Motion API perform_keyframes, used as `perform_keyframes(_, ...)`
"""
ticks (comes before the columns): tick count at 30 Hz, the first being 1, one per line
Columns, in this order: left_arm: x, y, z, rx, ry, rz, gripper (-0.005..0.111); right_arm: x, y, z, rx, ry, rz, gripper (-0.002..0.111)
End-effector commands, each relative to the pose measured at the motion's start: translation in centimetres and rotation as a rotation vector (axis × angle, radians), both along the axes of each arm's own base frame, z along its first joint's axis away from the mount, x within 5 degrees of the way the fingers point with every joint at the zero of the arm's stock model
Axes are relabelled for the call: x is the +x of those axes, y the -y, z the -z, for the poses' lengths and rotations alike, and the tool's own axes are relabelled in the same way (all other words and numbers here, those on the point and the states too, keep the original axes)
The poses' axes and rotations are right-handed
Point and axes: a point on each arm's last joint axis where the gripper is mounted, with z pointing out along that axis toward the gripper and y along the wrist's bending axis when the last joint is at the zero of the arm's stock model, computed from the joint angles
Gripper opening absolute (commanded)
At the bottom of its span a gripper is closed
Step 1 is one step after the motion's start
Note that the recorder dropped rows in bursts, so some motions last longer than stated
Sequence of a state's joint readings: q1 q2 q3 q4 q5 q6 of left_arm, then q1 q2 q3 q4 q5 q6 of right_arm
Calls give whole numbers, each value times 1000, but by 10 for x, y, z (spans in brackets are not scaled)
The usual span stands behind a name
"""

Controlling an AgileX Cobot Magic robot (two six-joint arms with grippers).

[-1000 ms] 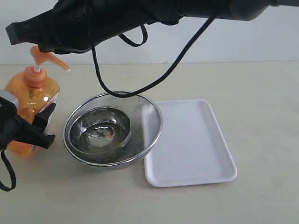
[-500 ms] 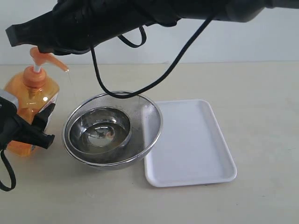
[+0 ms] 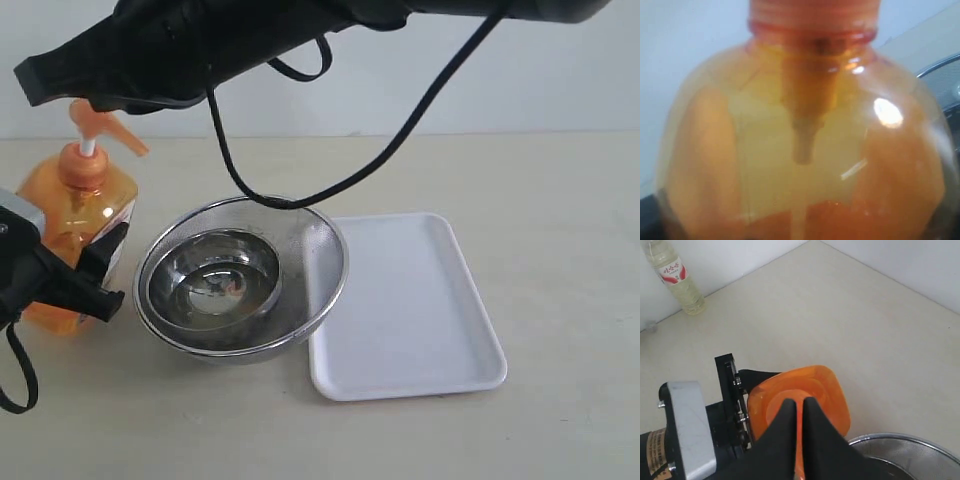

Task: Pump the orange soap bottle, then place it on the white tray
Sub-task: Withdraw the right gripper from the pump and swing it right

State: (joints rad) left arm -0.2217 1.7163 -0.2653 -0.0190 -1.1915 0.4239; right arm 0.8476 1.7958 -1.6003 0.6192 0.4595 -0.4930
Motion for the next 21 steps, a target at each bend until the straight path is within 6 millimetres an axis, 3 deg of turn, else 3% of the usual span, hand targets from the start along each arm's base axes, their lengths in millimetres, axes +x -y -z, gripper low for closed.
perform_keyframes(1, 0, 2, 1, -24, -14, 4, 5, -6, 11, -21, 15, 57, 21, 0)
perform_keyframes(7, 0, 0, 1, -35, -17, -22, 5, -16, 28, -49, 49, 105, 52, 0)
perform_keyframes(10, 0, 0, 1, -50, -20, -29, 5, -22, 41, -53, 84, 113, 117, 0)
perform_keyframes(14, 1, -3, 1, -81, -25, -59, 5, -33, 65, -41, 125, 196, 190, 0)
perform_keyframes(21, 1, -3, 1, -112, -28, -68, 5, -62, 116, 1, 212, 383, 312, 0)
